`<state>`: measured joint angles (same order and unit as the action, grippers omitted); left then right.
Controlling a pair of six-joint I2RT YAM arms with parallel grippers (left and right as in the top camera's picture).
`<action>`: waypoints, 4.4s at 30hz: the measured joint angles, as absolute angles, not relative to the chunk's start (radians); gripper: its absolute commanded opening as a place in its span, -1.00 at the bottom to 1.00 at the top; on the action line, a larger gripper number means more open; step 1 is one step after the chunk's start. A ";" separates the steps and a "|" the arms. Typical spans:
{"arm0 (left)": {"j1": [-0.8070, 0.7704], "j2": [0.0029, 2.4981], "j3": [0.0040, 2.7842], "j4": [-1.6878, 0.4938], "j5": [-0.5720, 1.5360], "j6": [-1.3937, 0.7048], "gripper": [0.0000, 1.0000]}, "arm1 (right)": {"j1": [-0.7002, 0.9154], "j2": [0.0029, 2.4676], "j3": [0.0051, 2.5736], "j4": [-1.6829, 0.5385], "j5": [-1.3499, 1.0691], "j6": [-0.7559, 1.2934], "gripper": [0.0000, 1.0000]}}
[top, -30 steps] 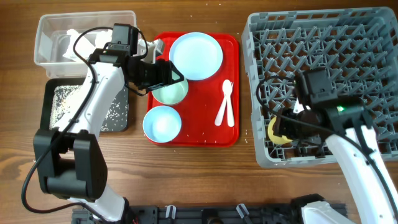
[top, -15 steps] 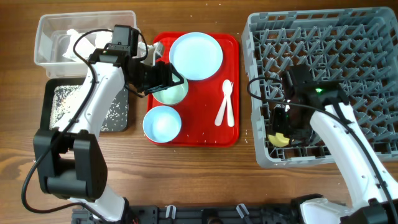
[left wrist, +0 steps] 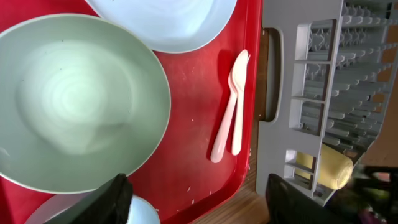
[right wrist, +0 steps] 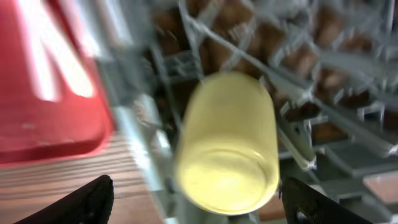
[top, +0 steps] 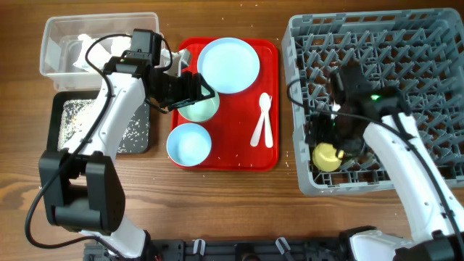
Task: Sort waste into correct bins and load items into the dishwasher rack
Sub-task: 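Place the yellow cup into the dish rack with the right gripper, then reach the right gripper to the green bowl and grasp its rim, then carry the green bowl with the right gripper into the dish rack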
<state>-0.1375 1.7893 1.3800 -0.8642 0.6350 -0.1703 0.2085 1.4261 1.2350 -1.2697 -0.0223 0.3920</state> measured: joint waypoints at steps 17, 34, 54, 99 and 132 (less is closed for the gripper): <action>-0.134 1.709 1.380 -0.869 0.503 -0.170 0.33 | 0.361 1.465 1.413 -0.831 -0.246 0.348 0.62; 0.080 1.521 1.381 -0.933 0.273 -0.170 1.00 | 0.568 1.807 1.413 -0.512 -0.231 0.503 0.16; 0.086 1.521 1.381 -0.937 0.259 -0.170 1.00 | 0.595 2.078 1.413 -0.360 -0.221 0.660 -0.54; 0.086 1.521 1.381 -0.939 0.258 -0.170 1.00 | 0.380 2.078 1.424 0.347 1.369 -0.851 -0.91; 0.086 1.521 1.381 -0.939 0.258 -0.170 1.00 | 0.443 2.082 1.409 0.110 1.197 -0.809 0.29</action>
<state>0.0864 1.5211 1.3811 -0.9390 0.2584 -0.1699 0.4435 2.0815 1.4086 0.1104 1.1969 -0.8085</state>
